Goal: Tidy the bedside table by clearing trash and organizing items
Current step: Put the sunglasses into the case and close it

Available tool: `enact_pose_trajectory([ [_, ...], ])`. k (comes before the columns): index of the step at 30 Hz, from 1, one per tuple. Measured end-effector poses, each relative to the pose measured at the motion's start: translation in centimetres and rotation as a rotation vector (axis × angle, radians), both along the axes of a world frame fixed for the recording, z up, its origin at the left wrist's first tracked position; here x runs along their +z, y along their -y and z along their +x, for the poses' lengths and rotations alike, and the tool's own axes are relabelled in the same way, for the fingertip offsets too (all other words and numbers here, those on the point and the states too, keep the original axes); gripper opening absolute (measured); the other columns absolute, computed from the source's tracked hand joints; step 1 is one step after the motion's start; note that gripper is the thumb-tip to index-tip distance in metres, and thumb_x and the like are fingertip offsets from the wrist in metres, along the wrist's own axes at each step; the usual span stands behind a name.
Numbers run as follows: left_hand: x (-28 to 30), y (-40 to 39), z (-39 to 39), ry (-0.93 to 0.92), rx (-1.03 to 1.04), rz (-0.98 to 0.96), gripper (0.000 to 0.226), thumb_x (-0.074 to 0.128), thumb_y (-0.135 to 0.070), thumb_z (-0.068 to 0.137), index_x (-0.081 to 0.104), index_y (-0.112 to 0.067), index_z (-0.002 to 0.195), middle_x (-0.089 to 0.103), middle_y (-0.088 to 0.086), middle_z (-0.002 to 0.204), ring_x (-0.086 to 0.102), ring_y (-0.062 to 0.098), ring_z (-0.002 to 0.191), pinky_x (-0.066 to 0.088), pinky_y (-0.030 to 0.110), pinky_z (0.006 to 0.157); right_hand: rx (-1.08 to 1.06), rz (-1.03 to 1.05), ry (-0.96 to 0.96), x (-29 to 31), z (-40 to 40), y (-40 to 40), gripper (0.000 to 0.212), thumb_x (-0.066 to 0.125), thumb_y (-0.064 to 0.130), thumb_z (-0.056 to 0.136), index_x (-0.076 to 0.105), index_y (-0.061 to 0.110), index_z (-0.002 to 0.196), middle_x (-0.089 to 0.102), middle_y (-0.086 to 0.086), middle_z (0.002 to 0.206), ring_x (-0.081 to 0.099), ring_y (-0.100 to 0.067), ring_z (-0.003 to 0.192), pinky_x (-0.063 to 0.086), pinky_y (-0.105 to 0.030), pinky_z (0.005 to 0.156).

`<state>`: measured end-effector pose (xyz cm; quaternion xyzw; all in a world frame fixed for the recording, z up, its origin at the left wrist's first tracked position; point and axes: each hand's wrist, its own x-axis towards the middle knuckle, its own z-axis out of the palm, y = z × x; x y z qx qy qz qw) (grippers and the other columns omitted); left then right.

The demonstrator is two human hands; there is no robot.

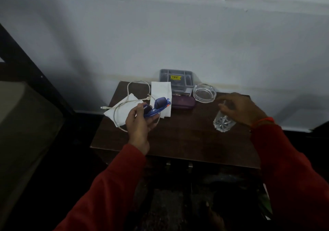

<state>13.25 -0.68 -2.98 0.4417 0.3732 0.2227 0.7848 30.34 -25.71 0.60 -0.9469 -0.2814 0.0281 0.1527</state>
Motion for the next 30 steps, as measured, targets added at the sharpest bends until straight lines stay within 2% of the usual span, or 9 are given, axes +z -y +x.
enact_pose_trajectory([
  [2, 0.0, -0.3, -0.1, 0.001, 0.002, 0.018, 0.024, 0.049, -0.033, 0.107, 0.069, -0.019, 0.110, 0.073, 0.009, 0.120, 0.077, 0.023, 0.086, 0.061, 0.043, 0.085, -0.045, 0.000, 0.209, -0.1, 0.5, -0.5, 0.038, 0.058, 0.046, 0.091, 0.068, 0.023, 0.120, 0.069, -0.006, 0.119, 0.059, -0.031, 0.118, 0.043, -0.050, 0.102],
  [4, -0.1, -0.6, -0.2, -0.006, 0.002, 0.039, 0.022, 0.050, -0.033, 0.106, 0.069, -0.022, 0.107, 0.073, 0.007, 0.118, 0.077, 0.023, 0.089, 0.061, 0.041, 0.082, 0.020, 0.169, 0.307, -0.1, 0.4, -2.8, 0.041, 0.051, 0.045, 0.091, 0.069, 0.017, 0.117, 0.070, -0.007, 0.115, 0.062, -0.031, 0.113, 0.045, -0.047, 0.100],
  [7, -0.3, -0.8, -0.3, -0.012, 0.014, 0.042, 0.020, 0.051, -0.032, 0.106, 0.069, -0.022, 0.107, 0.073, 0.004, 0.116, 0.076, 0.024, 0.093, 0.059, 0.040, 0.081, 0.156, 0.305, 0.148, -1.3, -1.2, -8.2, 0.035, 0.057, 0.029, 0.092, 0.067, 0.011, 0.121, 0.068, -0.011, 0.122, 0.061, -0.030, 0.116, 0.044, -0.041, 0.103],
  [12, -0.7, -1.0, -0.6, 0.002, 0.018, 0.025, 0.020, 0.052, -0.029, 0.105, 0.067, -0.016, 0.109, 0.075, 0.006, 0.111, 0.074, 0.025, 0.092, 0.059, 0.033, 0.070, 0.138, -0.134, 0.056, -8.1, -2.3, -12.1, 0.069, 0.056, 0.034, 0.093, 0.029, 0.020, 0.155, 0.030, -0.001, 0.161, 0.028, -0.031, 0.146, 0.028, -0.047, 0.116],
  [15, -0.7, -1.3, -0.6, -0.009, 0.006, 0.025, 0.020, 0.052, -0.031, 0.105, 0.064, -0.017, 0.111, 0.076, 0.003, 0.100, 0.073, 0.024, 0.087, 0.058, 0.038, 0.077, 0.040, -0.154, 0.167, -9.2, -2.4, -11.9, 0.068, 0.060, 0.040, 0.088, 0.037, 0.019, 0.149, 0.038, -0.009, 0.152, 0.036, -0.039, 0.136, 0.031, -0.050, 0.109],
  [18, -0.7, -1.5, -0.4, 0.004, 0.024, -0.047, 0.018, 0.054, -0.033, 0.104, 0.062, -0.018, 0.099, 0.072, 0.007, 0.096, 0.071, 0.028, 0.089, 0.061, 0.047, 0.082, -0.041, -0.036, 0.108, -9.1, -2.3, -10.9, 0.060, 0.068, 0.038, 0.083, 0.048, 0.014, 0.134, 0.049, -0.016, 0.133, 0.046, -0.039, 0.122, 0.043, -0.049, 0.100],
  [23, -0.7, -0.3, -0.2, 0.058, 0.008, -0.183, 0.016, 0.059, -0.030, 0.103, 0.057, -0.017, 0.111, 0.063, 0.013, 0.111, 0.070, 0.037, 0.102, 0.064, 0.051, 0.077, -0.107, 0.166, -0.064, -8.9, -3.3, -7.4, 0.057, 0.075, 0.028, 0.079, 0.048, 0.014, 0.128, 0.056, -0.016, 0.124, 0.054, -0.039, 0.112, 0.046, -0.046, 0.096],
  [26, -0.4, 0.4, -0.5, 0.055, -0.013, -0.141, 0.004, 0.059, -0.025, 0.103, 0.059, -0.025, 0.106, 0.058, 0.005, 0.105, 0.065, 0.028, 0.098, 0.064, 0.037, 0.063, -0.242, 0.324, -0.180, -7.8, -4.6, -6.3, 0.069, 0.081, 0.024, 0.075, 0.049, 0.013, 0.135, 0.052, -0.018, 0.127, 0.054, -0.036, 0.114, 0.043, -0.044, 0.104],
  [30, -0.4, 1.2, -0.7, -0.013, -0.081, 0.072, 0.013, 0.053, -0.023, 0.106, 0.062, -0.028, 0.114, 0.059, 0.006, 0.107, 0.061, 0.018, 0.089, 0.060, 0.042, 0.073, -0.245, 0.547, -0.299, -5.0, -8.5, -6.6, 0.061, 0.081, 0.021, 0.075, 0.055, 0.021, 0.130, 0.048, -0.006, 0.118, 0.058, -0.019, 0.105, 0.044, -0.028, 0.099],
])
